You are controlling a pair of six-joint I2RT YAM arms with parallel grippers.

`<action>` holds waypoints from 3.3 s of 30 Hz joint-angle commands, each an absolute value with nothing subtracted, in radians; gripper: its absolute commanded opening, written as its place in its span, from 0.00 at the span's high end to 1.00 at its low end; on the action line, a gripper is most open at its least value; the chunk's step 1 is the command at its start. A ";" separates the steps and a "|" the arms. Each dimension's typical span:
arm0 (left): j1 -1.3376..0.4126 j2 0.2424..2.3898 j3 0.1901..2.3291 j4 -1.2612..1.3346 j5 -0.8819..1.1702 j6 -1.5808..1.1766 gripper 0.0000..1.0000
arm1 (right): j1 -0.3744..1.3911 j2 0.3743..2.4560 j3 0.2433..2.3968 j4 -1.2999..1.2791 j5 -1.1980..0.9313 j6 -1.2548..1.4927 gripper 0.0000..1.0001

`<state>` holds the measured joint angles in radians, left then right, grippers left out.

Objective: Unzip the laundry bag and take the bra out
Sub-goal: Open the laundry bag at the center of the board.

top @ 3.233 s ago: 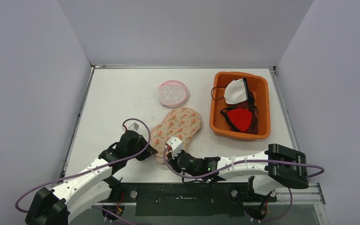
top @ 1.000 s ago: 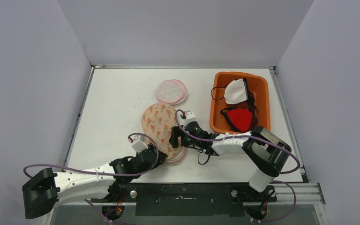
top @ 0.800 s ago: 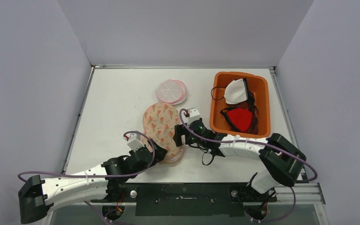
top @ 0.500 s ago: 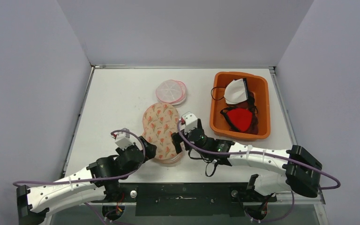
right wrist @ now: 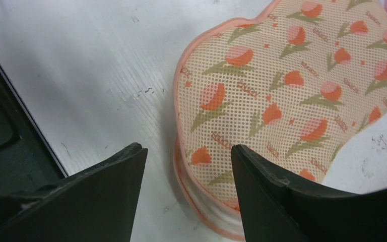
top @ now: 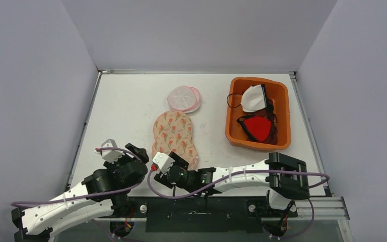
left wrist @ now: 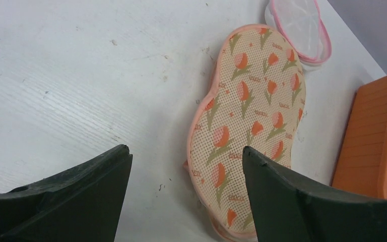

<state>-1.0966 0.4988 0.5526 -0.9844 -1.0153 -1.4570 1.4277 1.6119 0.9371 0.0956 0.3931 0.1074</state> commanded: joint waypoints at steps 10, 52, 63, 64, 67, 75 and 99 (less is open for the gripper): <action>-1.066 0.383 0.518 -1.093 -1.068 -1.562 0.22 | 1.428 1.810 1.070 0.150 0.439 0.038 0.60; -0.693 0.653 0.365 -0.231 -0.367 -0.941 0.15 | 1.272 0.809 0.349 0.019 0.761 0.785 0.95; -0.590 0.833 0.382 -0.140 -0.280 -0.903 0.15 | 1.354 0.688 0.371 -0.092 0.761 0.692 0.33; -0.589 0.837 0.378 -0.132 -0.278 -0.906 0.15 | 1.371 0.694 0.396 -0.107 0.774 0.677 0.30; -0.586 0.842 0.374 -0.124 -0.283 -0.912 0.16 | 1.411 0.735 0.488 -0.151 0.804 0.621 0.25; -0.580 0.768 0.376 -0.194 -0.310 -0.928 0.16 | 1.433 0.888 0.650 -0.124 0.751 0.524 0.25; -0.570 0.614 0.323 -0.222 -0.211 -0.957 0.18 | 1.197 1.476 0.551 0.400 0.245 0.501 0.59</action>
